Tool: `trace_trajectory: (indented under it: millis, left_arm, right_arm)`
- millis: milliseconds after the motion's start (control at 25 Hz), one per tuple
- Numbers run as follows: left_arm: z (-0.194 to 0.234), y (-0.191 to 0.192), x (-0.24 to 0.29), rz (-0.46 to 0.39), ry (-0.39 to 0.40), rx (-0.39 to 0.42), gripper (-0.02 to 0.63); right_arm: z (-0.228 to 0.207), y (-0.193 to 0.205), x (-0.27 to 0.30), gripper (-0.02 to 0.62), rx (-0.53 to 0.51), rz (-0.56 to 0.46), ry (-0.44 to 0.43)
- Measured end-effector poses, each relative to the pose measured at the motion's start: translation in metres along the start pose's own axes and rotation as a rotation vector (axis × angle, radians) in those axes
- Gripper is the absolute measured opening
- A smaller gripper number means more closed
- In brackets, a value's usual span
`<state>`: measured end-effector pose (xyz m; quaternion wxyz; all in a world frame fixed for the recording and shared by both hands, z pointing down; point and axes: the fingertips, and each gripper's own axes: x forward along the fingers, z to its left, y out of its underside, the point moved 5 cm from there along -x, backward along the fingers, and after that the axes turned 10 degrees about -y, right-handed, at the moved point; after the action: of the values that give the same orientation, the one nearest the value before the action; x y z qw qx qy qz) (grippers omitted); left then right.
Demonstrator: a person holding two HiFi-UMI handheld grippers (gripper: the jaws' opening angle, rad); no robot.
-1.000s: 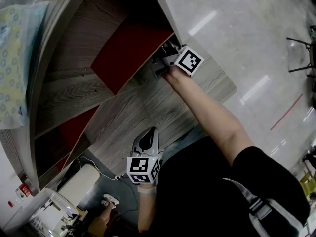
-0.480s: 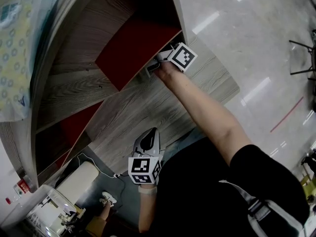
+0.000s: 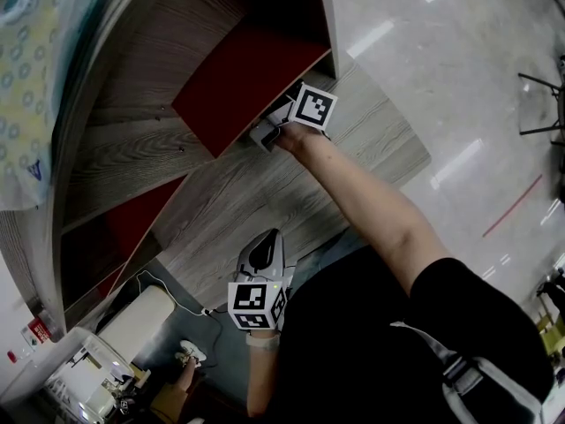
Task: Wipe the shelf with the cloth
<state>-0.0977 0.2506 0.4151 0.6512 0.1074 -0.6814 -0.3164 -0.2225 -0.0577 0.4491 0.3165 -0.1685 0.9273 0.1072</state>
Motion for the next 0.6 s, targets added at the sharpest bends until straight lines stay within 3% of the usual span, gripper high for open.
trace_trajectory:
  millis: [240, 320, 440, 600]
  left_arm:
    - [0.002, 0.001, -0.001, 0.002, -0.004, 0.001, 0.006]
    - [0.002, 0.001, -0.001, 0.005, -0.004, 0.004, 0.006]
    - [0.001, 0.001, 0.000, 0.008, -0.004, 0.006, 0.006]
    - [0.000, 0.000, 0.002, 0.012, -0.001, 0.012, 0.006]
  right_arm:
    - [-0.008, 0.031, 0.002, 0.049, -0.014, 0.263, -0.001]
    - [-0.012, 0.030, -0.002, 0.049, -0.034, 0.285, 0.019]
    - [-0.021, 0.009, -0.013, 0.049, -0.044, 0.181, 0.061]
    - [-0.034, -0.046, -0.042, 0.049, -0.048, -0.098, 0.143]
